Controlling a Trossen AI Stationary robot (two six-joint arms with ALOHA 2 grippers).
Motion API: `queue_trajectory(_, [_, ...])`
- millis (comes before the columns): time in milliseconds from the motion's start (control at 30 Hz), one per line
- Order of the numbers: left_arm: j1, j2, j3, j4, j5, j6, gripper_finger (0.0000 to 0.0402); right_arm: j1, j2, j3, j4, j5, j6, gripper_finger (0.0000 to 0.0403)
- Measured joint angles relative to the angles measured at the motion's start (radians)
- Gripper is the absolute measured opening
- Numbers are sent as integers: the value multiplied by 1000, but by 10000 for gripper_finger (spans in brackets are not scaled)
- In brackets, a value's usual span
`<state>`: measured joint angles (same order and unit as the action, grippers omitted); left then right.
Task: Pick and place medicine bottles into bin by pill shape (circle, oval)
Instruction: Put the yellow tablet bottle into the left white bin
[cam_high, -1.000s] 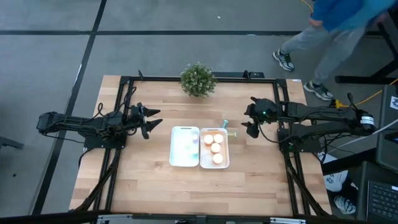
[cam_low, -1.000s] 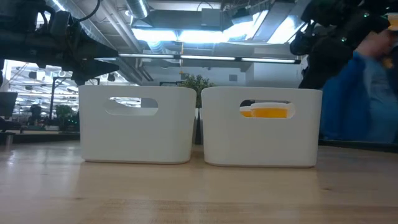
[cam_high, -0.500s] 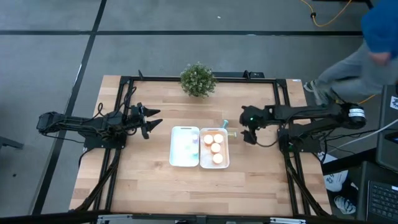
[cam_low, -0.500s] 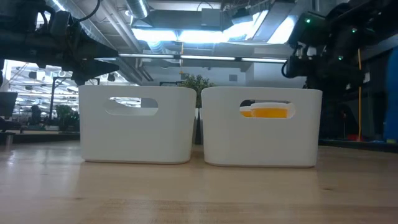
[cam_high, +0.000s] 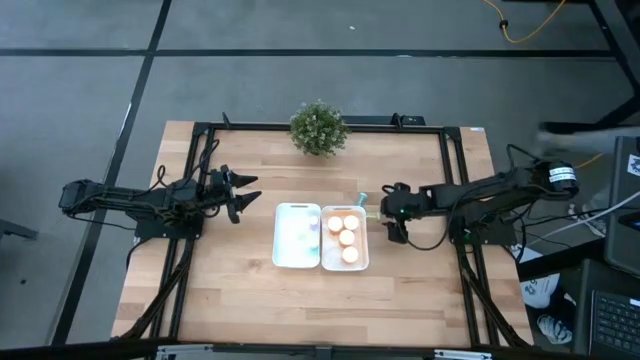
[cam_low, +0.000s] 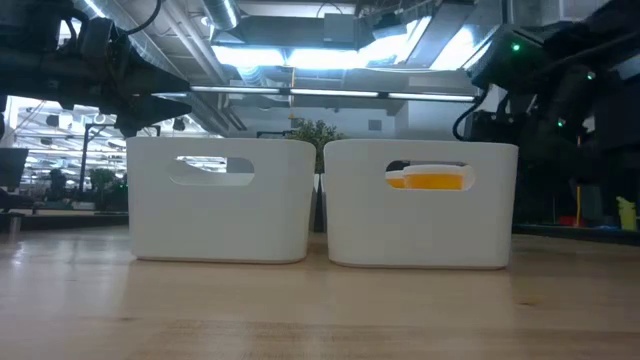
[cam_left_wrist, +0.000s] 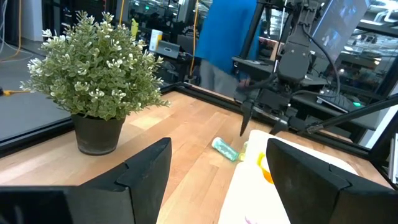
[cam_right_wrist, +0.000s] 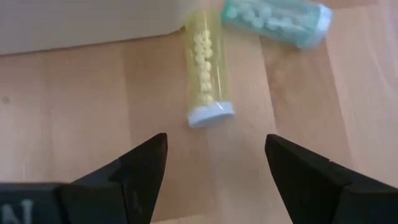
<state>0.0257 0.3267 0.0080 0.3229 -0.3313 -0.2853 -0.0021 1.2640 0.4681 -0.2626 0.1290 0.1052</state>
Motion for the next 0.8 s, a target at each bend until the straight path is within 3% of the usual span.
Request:
queue_trajectory(467, [0,0,0,0,0,0,255,0,0,-272,520,-3,51,274])
queue_trajectory(800, [0,0,0,0,0,0,255,0,-1,-447,868,69,21,274])
